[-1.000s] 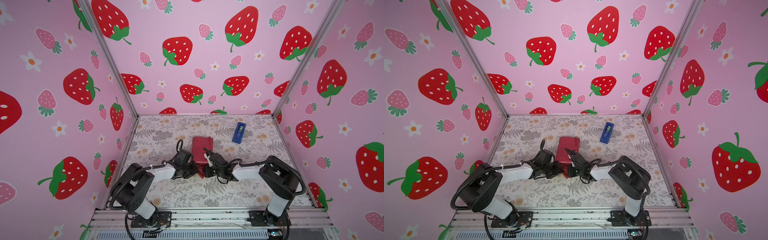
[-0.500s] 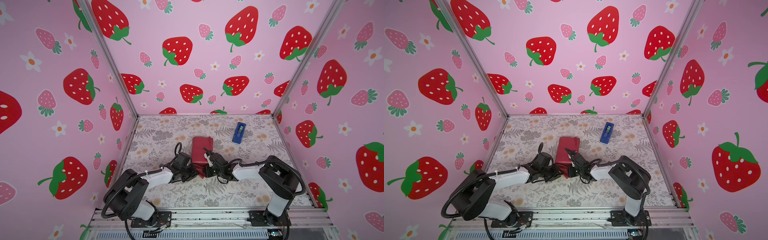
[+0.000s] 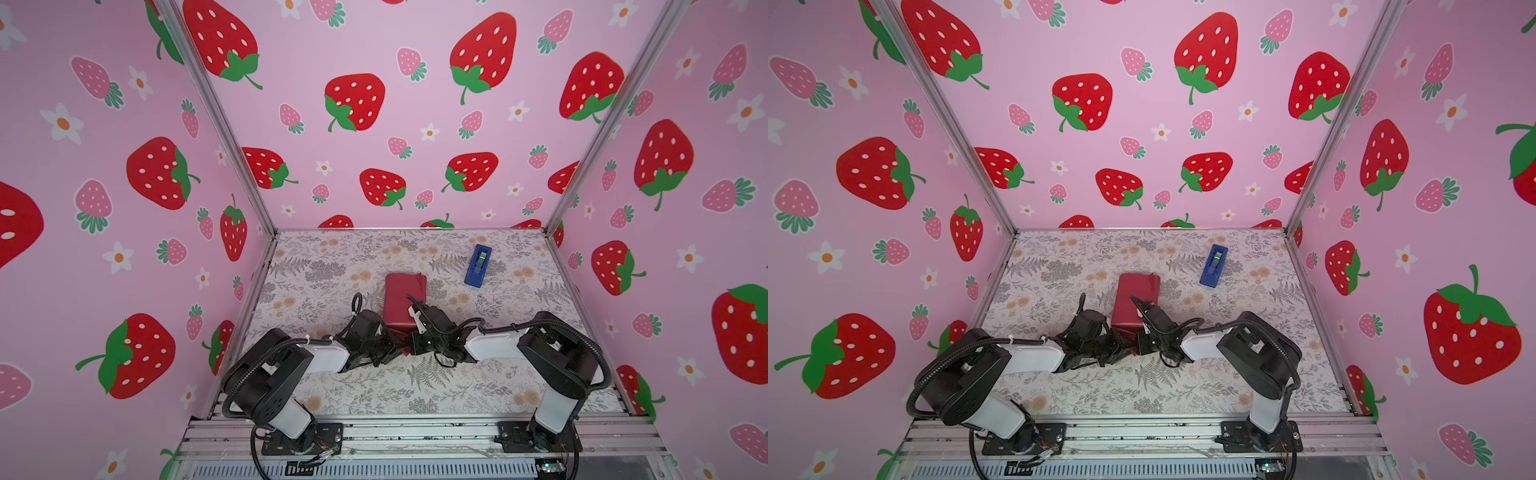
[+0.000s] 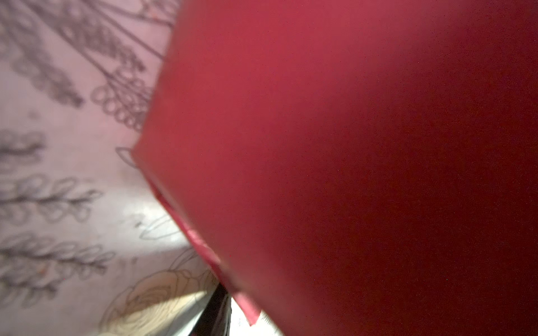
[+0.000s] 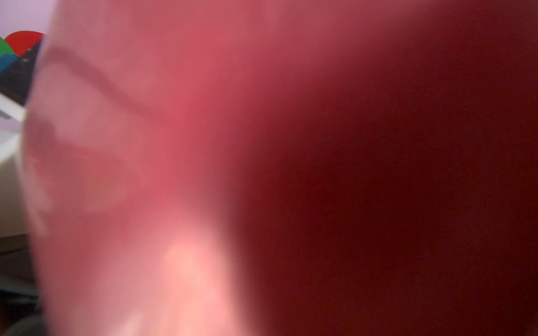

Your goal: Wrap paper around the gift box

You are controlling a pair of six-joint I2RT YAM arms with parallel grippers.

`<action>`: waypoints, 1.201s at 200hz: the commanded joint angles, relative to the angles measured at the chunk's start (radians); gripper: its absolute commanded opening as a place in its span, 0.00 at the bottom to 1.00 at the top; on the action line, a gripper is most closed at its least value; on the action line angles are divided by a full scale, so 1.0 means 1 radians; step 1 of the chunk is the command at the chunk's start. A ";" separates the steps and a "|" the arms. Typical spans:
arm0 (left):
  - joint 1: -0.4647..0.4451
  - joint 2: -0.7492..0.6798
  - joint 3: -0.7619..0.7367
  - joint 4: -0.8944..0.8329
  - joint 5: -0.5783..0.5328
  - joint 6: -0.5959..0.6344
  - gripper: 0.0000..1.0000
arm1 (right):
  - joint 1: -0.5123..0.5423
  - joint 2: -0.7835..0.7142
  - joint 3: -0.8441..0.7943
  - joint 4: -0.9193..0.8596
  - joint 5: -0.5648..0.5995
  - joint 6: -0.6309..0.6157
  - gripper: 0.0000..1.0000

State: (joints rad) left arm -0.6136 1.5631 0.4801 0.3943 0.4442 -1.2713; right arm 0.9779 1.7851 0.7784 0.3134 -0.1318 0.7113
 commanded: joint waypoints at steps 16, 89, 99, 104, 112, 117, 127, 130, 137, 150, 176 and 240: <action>-0.016 0.015 -0.017 -0.019 -0.031 -0.036 0.32 | 0.001 0.002 -0.021 0.009 0.003 0.020 0.06; -0.021 0.049 0.005 -0.005 -0.041 -0.049 0.12 | 0.002 -0.016 -0.028 0.016 0.000 0.017 0.06; -0.021 0.049 0.007 -0.005 -0.039 -0.049 0.10 | 0.002 -0.020 -0.028 0.014 0.001 0.015 0.06; -0.021 0.047 0.008 -0.005 -0.041 -0.050 0.09 | 0.001 -0.024 -0.027 0.013 0.001 0.014 0.06; -0.021 0.044 0.008 -0.005 -0.040 -0.051 0.07 | 0.001 -0.030 -0.027 0.010 0.003 0.010 0.06; -0.021 0.042 0.008 -0.006 -0.039 -0.051 0.07 | 0.001 -0.035 -0.030 0.009 0.003 0.008 0.06; -0.021 0.030 0.007 -0.013 -0.042 -0.053 0.07 | 0.001 -0.047 -0.034 0.006 0.005 0.002 0.06; -0.021 0.026 0.006 -0.016 -0.042 -0.053 0.07 | 0.001 -0.052 -0.036 0.004 0.006 0.001 0.06; -0.021 0.015 0.008 -0.026 -0.045 -0.050 0.02 | 0.002 -0.065 -0.042 0.004 0.006 -0.004 0.06; -0.020 -0.004 0.012 -0.051 -0.050 -0.039 0.02 | 0.001 -0.096 -0.056 0.000 0.007 -0.010 0.06; -0.016 -0.034 0.020 -0.091 -0.059 -0.025 0.01 | 0.001 -0.159 -0.072 -0.049 0.028 -0.028 0.06; -0.002 -0.115 0.022 -0.169 -0.076 -0.004 0.01 | 0.001 -0.346 -0.122 -0.146 0.090 -0.200 0.08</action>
State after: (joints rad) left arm -0.6254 1.4803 0.4770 0.2764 0.3843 -1.2835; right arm 0.9779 1.5024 0.6861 0.2131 -0.0914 0.6163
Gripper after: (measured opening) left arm 0.047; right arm 0.071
